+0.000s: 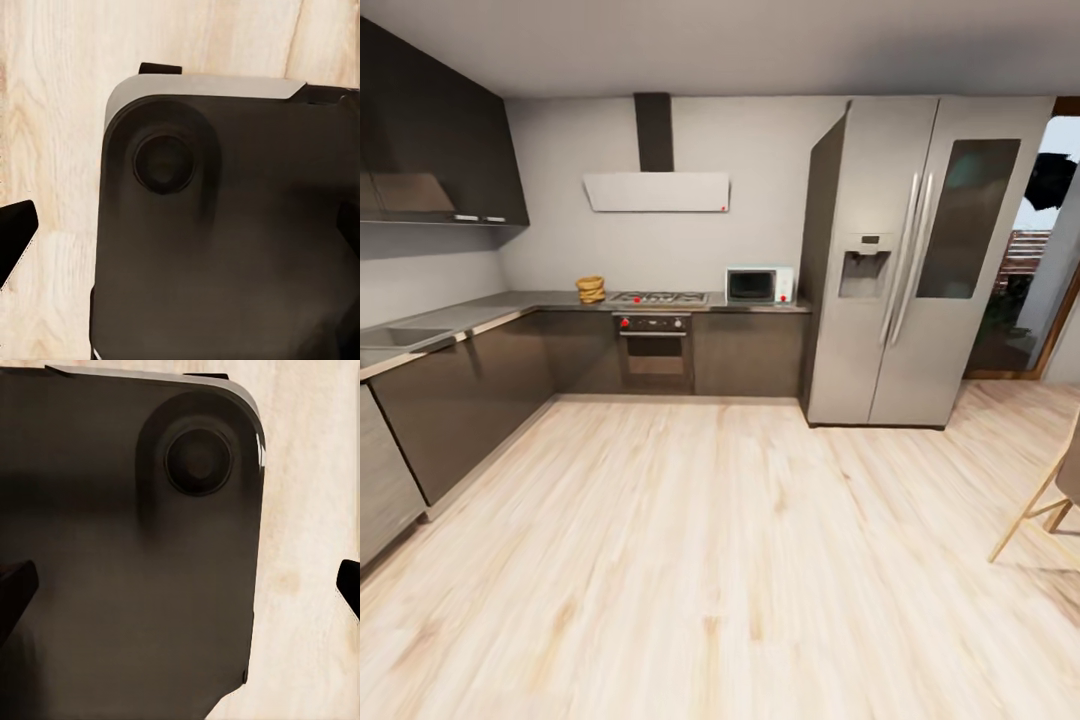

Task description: In the kitchen, take the popcorn bag from the countertop, put it into the microwave, and heat it until the popcorn is cooked so the cooked popcorn ends up inside the bag.

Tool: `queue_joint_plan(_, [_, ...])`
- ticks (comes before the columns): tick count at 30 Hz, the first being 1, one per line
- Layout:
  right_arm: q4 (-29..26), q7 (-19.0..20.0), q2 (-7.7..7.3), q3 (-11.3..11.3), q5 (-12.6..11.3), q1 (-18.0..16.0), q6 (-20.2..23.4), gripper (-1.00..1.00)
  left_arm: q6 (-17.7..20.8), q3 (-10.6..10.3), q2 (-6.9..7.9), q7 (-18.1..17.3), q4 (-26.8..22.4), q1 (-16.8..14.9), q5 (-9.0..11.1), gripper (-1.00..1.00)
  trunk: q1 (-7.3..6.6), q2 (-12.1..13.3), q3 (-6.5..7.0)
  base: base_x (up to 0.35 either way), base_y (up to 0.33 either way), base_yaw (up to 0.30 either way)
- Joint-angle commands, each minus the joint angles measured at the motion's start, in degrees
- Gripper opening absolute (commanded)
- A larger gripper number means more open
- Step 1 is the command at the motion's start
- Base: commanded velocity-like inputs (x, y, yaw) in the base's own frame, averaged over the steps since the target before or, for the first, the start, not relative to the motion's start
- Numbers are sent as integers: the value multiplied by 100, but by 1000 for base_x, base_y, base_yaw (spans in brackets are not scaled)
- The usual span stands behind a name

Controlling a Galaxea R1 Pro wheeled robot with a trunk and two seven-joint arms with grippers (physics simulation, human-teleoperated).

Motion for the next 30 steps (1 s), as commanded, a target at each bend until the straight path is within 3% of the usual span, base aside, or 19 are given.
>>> queue_joint_plan(1, [3, -1, 0, 3, 0, -2, -16, 100, -11, 9, -1, -4, -1, -1, 52, 100, 3, -2, -5, 320, -15, 0])
queue_joint_plan(30, [3, 17, 0, 12, 1, -2, -13, 100, -4, 12, -1, 3, 8, -1, 91, 100, 3, -2, -5, 313, -153, 0])
